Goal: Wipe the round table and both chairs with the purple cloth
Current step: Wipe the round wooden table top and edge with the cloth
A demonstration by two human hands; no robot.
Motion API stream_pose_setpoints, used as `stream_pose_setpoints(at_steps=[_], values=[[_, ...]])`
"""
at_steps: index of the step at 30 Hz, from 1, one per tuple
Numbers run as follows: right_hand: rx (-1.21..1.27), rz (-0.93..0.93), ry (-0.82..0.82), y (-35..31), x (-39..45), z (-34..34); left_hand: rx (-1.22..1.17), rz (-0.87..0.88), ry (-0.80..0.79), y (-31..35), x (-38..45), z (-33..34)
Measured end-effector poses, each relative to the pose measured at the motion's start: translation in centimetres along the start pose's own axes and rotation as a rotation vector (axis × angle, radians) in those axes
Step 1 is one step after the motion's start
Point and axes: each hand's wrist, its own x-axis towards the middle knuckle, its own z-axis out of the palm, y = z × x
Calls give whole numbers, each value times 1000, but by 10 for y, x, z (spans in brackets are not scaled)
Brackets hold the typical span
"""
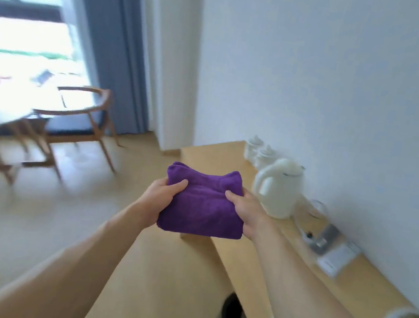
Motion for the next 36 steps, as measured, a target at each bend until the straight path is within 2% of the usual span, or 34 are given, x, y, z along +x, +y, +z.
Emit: stream_pose_setpoints(at_steps=[6,14,17,24,36], values=[[-88,-9,-263,-3,24,178,-25,70,277,10,-37,-166],[-174,-29,-523,0,34,392,-78,83,518,8,-72,-364],[-247,-32,-580,1,37,462,-38,66,553,16,-73,-431],[-345,-63,-594,-19,52,570,48,99,691,49,-61,-532],[-300,-13,-658,-24,139,696,-130,71,763,59,7,-644]])
